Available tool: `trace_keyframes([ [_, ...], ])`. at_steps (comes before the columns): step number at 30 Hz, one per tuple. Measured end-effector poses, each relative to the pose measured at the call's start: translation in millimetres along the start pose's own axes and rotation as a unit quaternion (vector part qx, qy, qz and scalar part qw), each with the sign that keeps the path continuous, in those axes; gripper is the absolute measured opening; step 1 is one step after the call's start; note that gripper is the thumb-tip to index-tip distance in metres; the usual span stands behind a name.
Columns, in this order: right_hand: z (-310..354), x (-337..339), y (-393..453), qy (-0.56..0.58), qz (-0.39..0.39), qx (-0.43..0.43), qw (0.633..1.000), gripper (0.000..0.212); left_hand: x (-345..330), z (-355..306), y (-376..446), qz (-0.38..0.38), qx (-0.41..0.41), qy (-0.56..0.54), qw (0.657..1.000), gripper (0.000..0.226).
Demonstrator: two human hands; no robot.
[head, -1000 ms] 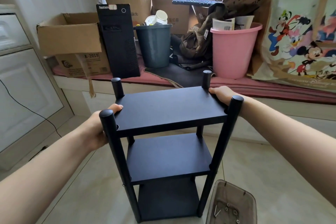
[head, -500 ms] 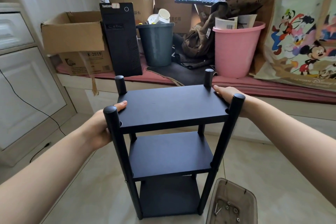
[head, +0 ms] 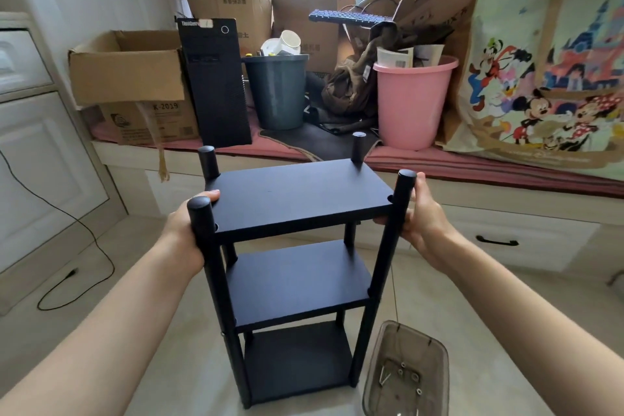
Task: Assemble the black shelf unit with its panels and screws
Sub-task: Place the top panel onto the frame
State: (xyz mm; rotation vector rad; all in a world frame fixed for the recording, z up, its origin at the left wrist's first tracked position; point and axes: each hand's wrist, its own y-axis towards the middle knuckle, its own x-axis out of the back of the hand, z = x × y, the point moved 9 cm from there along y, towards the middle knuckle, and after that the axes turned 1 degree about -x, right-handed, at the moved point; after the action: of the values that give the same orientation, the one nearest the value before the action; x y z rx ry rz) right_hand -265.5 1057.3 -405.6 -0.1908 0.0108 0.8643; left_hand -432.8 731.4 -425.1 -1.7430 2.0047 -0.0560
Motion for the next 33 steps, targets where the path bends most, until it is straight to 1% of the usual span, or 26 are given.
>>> trace_keyframes([
  [3,-3,-4,-2,-0.019,-0.033,0.022,0.999,0.069,8,3,-5,-0.015,-0.011,-0.014,1.000,0.022],
  [5,-6,-6,-4,-0.035,-0.049,0.048,0.997,0.074,14,1,-6,-0.016,-0.020,-0.025,0.999,0.024],
  [8,-7,-13,-9,-0.060,-0.035,0.073,0.995,0.082,23,-3,-2,-0.008,-0.021,-0.015,1.000,0.030],
  [10,-9,-15,-7,-0.055,-0.021,0.069,0.996,0.085,28,-4,1,-0.006,-0.019,-0.004,1.000,0.034],
  [14,-18,-14,-1,-0.035,-0.018,0.052,0.998,0.088,29,-4,2,0.019,-0.013,0.016,1.000,0.036],
  [16,-24,-14,1,-0.008,-0.015,0.031,0.999,0.082,31,-4,3,0.022,-0.012,0.020,0.999,0.032],
  [18,-26,-14,-1,0.024,-0.011,0.013,1.000,0.074,30,-6,3,0.029,-0.018,0.018,0.999,0.023],
  [19,-26,-14,-1,0.036,-0.009,0.009,0.999,0.067,27,-7,2,0.045,-0.025,0.013,0.999,0.017],
  [20,-25,-14,-3,0.052,-0.007,0.009,0.999,0.057,21,-9,-1,0.070,-0.036,0.009,0.997,0.015],
  [22,-21,-18,-5,0.084,0.005,0.009,0.996,0.039,13,-14,-5,0.106,-0.062,0.004,0.992,0.034],
  [23,-19,-20,-5,0.093,0.014,0.003,0.996,0.036,12,-15,-7,0.111,-0.071,0.001,0.991,0.040],
  [24,-18,-21,-6,0.098,0.025,-0.010,0.995,0.035,11,-16,-10,0.114,-0.073,-0.002,0.991,0.041],
  [27,-19,-28,-7,0.103,0.080,-0.063,0.989,0.031,10,-16,-14,0.115,-0.075,-0.004,0.991,0.028],
  [29,-22,-30,-8,0.111,0.104,-0.084,0.985,0.024,12,-15,-14,0.111,-0.079,-0.003,0.991,0.025],
  [31,-25,-30,-9,0.121,0.098,-0.090,0.984,0.020,15,-13,-16,0.095,-0.074,-0.006,0.993,0.025],
  [33,-26,-28,-9,0.130,0.066,-0.091,0.985,0.021,23,-12,-15,0.045,-0.066,-0.013,0.997,0.023],
])
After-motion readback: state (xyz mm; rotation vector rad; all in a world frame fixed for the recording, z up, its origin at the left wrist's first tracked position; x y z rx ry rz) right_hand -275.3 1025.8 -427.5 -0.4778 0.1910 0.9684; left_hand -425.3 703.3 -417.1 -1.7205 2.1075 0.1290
